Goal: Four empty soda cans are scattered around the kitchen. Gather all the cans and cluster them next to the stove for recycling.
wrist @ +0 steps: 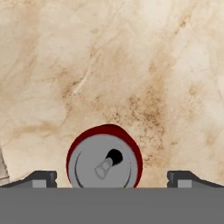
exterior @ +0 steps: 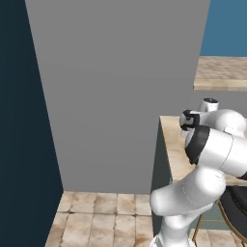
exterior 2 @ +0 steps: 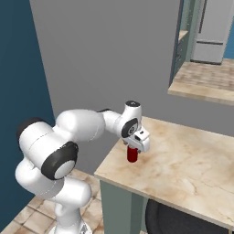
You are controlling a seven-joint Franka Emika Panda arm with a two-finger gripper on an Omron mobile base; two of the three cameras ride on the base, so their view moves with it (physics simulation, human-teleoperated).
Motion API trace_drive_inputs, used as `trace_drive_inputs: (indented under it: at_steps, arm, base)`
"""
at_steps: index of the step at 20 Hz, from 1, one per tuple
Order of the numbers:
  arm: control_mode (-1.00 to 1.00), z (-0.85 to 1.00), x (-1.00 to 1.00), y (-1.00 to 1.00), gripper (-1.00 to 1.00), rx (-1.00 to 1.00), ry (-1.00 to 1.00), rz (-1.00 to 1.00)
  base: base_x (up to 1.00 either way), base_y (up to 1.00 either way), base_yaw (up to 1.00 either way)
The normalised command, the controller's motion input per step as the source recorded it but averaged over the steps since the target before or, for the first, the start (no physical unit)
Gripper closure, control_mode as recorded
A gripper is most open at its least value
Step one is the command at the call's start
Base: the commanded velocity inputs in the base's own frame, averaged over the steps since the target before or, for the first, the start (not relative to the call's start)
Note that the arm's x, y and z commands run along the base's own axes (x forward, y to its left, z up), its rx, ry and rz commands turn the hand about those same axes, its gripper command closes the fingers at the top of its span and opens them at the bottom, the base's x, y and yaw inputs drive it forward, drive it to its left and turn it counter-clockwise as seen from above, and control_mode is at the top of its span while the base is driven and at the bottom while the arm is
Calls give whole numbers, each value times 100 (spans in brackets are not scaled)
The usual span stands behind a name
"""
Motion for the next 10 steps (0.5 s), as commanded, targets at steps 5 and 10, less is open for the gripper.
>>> trace_drive_inputs:
  at_steps: [5,10]
  arm:
    - [-100,-11,13,0,-100,0,0,0]
    - [-100,-8,5,0,-100,0,1,0]
  base:
    - [0,0,0]
    - [0,0,0]
